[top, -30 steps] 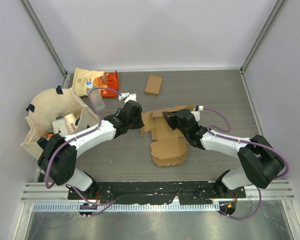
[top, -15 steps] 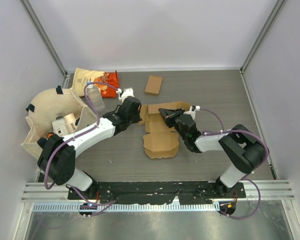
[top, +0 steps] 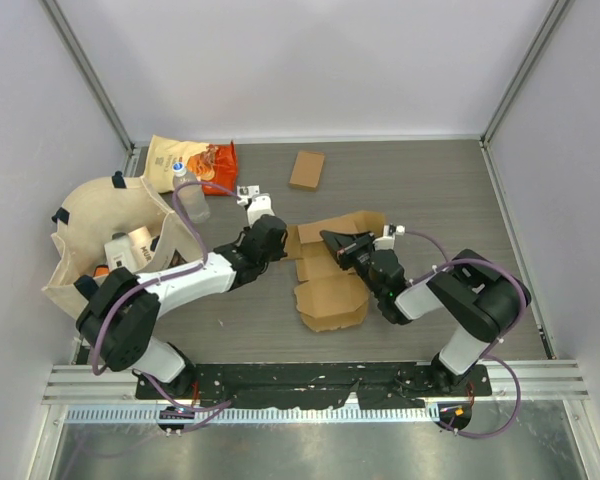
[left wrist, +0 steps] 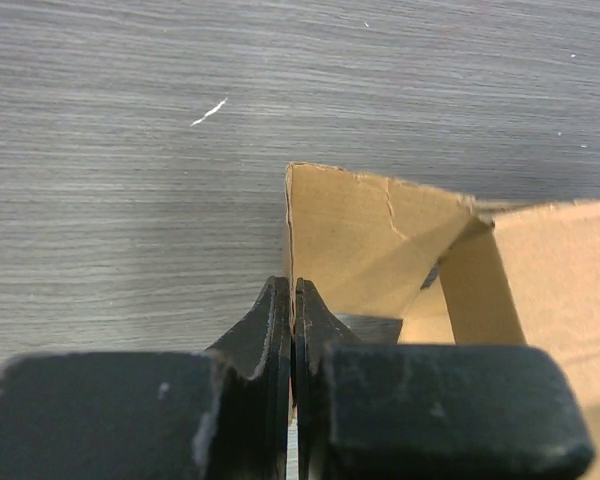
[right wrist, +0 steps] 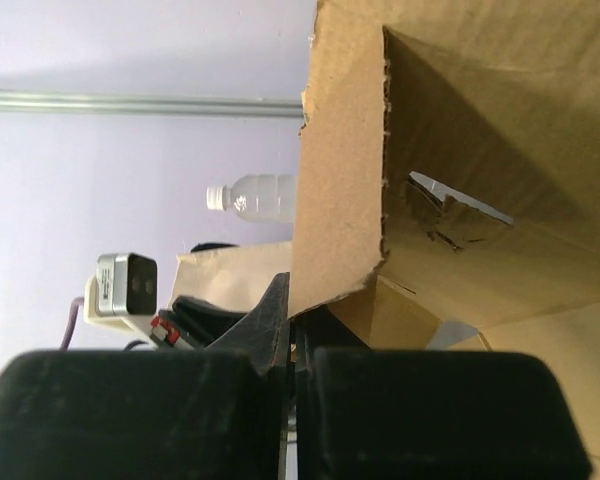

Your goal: Fold the paper box

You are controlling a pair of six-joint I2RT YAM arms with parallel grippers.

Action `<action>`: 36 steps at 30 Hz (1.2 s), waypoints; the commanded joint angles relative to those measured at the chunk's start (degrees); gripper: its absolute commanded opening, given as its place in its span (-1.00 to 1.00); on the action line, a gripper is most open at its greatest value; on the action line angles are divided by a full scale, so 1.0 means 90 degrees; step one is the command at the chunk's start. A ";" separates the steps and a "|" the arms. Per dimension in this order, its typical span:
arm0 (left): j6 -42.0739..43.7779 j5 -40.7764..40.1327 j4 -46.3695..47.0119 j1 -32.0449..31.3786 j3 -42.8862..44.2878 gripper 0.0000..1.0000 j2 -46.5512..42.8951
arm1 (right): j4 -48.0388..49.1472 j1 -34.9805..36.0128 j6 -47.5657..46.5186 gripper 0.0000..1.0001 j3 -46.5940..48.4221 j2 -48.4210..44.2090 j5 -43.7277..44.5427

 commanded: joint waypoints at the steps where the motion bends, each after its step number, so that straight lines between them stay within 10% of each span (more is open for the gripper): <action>1: 0.0406 -0.0737 0.0953 -0.0136 0.0180 -1.00 -0.0124 | 0.0946 0.0176 0.0070 -0.98 -0.0215 -0.0097 -0.0611; 10: 0.0788 -0.1198 -0.0033 0.0264 0.1293 -1.00 0.0344 | 0.0783 -0.0107 0.0441 -0.98 0.0701 0.0070 -0.0914; 24: 0.1306 -0.0067 -0.1468 0.0587 0.2485 -0.99 0.0813 | -0.6903 -0.0683 -0.0407 -0.99 0.3513 -0.0888 -0.1002; 30: 0.1287 0.1134 -0.1500 0.0606 0.2136 -0.08 0.0151 | -0.6847 -0.0938 0.0070 -0.99 0.3730 -0.0575 -0.1481; 36: 0.1335 0.2207 -0.0524 0.0558 0.1042 0.00 -0.1100 | -0.6429 -0.0948 0.0518 -0.99 0.3691 -0.0477 -0.1412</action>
